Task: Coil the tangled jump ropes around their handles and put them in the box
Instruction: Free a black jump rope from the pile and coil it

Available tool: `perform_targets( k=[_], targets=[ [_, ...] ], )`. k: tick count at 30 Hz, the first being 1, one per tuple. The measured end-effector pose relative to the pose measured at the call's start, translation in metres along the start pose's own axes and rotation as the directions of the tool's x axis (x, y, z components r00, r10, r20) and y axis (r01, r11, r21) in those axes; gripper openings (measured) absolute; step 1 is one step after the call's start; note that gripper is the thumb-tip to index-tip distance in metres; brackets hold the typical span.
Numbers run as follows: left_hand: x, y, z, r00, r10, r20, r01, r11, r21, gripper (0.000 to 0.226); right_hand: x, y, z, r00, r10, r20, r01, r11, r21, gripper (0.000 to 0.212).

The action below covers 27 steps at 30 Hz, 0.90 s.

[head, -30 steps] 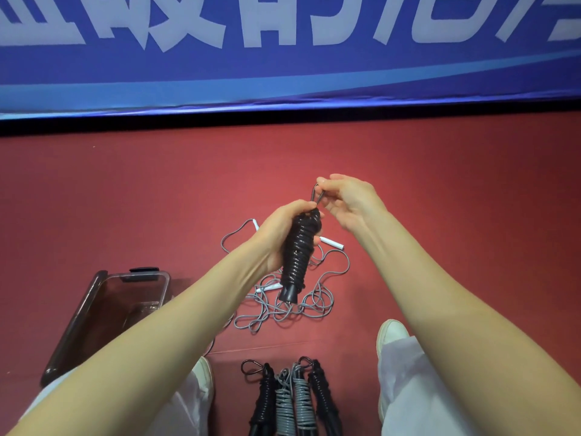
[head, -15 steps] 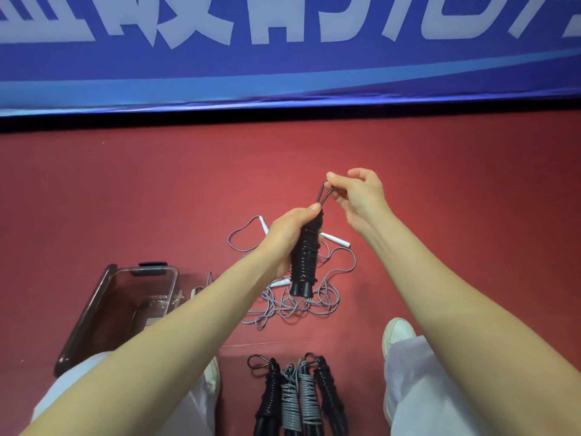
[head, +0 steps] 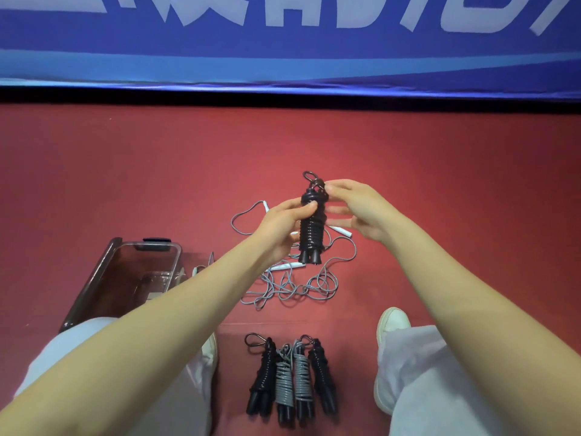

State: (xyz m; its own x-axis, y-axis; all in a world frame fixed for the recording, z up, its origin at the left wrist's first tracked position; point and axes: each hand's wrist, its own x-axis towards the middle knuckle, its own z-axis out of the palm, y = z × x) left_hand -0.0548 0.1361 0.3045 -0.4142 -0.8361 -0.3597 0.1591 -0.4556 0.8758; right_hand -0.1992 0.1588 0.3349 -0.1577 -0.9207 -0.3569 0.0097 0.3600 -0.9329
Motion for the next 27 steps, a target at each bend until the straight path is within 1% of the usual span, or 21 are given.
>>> perform_targets(
  k=[4, 5, 7, 8, 9, 11, 13, 15, 18, 20, 21, 24, 27],
  targets=[
    [-0.003, -0.017, -0.012, 0.996, -0.035, -0.085, 0.035, 0.999, 0.007, 0.033, -0.015, 0.027, 0.003, 0.99, 0.044, 0.132, -0.03, 0.994, -0.107, 0.054],
    [-0.004, -0.023, -0.016, 0.996, -0.036, -0.079, 0.038, 0.999, 0.028, 0.032, -0.018, 0.037, 0.007, 0.99, 0.039, 0.134, -0.023, 0.992, -0.124, 0.061],
    [-0.008, -0.04, -0.025, 0.998, -0.061, -0.029, 0.062, 0.996, 0.058, 0.022, -0.021, 0.06, 0.013, 0.993, 0.04, 0.107, -0.025, 0.99, -0.14, 0.066],
    [-0.009, -0.052, -0.031, 0.996, -0.091, -0.003, 0.091, 0.994, 0.062, 0.022, -0.021, 0.074, 0.014, 0.993, 0.061, 0.098, -0.048, 0.99, -0.136, 0.066],
    [-0.011, -0.066, -0.037, 0.992, -0.128, 0.01, 0.127, 0.99, 0.064, 0.028, -0.021, 0.089, 0.015, 0.99, 0.097, 0.098, -0.085, 0.989, -0.119, 0.067],
    [-0.014, -0.103, -0.051, 0.977, -0.211, -0.01, 0.212, 0.975, 0.062, 0.038, -0.02, 0.127, 0.02, 0.978, 0.181, 0.107, -0.172, 0.981, -0.087, 0.068],
    [-0.018, -0.146, -0.064, 0.953, -0.291, -0.085, 0.298, 0.95, 0.092, 0.037, -0.021, 0.171, 0.029, 0.962, 0.258, 0.085, -0.247, 0.961, -0.122, 0.071],
    [-0.022, -0.189, -0.076, 0.917, -0.353, -0.187, 0.377, 0.92, 0.107, 0.029, -0.024, 0.217, 0.044, 0.941, 0.336, 0.044, -0.326, 0.933, -0.154, 0.07],
    [-0.027, -0.245, -0.091, 0.863, -0.413, -0.292, 0.464, 0.876, 0.132, 0.021, -0.029, 0.275, 0.064, 0.888, 0.458, -0.042, -0.459, 0.876, -0.148, 0.052],
    [-0.029, -0.271, -0.098, 0.84, -0.437, -0.321, 0.501, 0.853, 0.149, 0.022, -0.028, 0.307, 0.075, 0.875, 0.478, -0.072, -0.483, 0.858, -0.174, 0.041],
    [-0.029, -0.281, -0.101, 0.832, -0.438, -0.34, 0.512, 0.843, 0.167, 0.024, -0.027, 0.319, 0.08, 0.874, 0.478, -0.09, -0.486, 0.852, -0.192, 0.039],
    [-0.028, -0.305, -0.108, 0.804, -0.441, -0.399, 0.543, 0.817, 0.192, 0.029, -0.026, 0.345, 0.092, 0.874, 0.466, -0.138, -0.486, 0.836, -0.253, 0.036],
    [-0.032, -0.327, -0.112, 0.786, -0.468, -0.404, 0.578, 0.789, 0.21, 0.031, -0.03, 0.356, 0.099, 0.875, 0.464, -0.14, -0.481, 0.796, -0.368, 0.04]
  ],
)
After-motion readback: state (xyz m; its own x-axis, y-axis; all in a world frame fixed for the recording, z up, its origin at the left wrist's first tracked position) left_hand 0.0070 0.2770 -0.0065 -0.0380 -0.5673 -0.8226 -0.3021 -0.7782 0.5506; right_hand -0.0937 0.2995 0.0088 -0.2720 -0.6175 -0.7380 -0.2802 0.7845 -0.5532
